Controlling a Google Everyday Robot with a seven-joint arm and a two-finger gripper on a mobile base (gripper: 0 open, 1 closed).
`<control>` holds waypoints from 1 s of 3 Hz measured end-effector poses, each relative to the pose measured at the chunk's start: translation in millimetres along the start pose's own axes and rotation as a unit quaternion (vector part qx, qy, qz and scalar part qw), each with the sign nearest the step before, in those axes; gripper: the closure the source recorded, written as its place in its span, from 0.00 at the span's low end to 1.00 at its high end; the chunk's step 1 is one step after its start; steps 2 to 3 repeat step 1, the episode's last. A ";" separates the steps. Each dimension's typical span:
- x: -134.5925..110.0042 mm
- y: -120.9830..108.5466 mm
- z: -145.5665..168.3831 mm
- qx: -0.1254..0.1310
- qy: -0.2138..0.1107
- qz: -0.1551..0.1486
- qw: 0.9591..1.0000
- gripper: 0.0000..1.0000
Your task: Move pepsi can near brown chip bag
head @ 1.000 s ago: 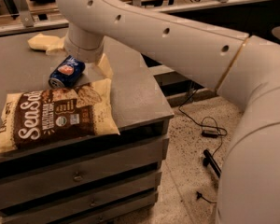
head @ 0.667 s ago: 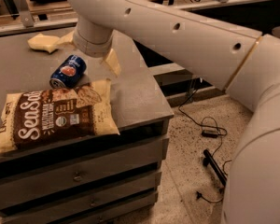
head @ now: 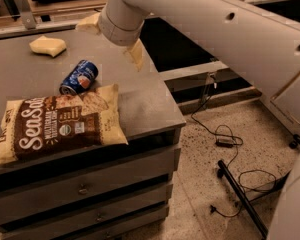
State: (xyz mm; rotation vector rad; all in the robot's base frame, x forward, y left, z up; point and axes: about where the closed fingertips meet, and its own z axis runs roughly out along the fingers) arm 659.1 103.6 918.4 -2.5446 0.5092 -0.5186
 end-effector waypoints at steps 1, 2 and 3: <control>-0.1 0.0 0.1 0.000 0.000 0.000 1.000 0.00; -0.1 0.0 0.1 0.000 0.000 0.000 1.000 0.00; -0.1 0.0 0.1 0.000 0.000 0.000 1.000 0.00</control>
Offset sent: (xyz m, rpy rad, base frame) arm 0.0000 0.0000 0.0000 0.0000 0.0000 0.0000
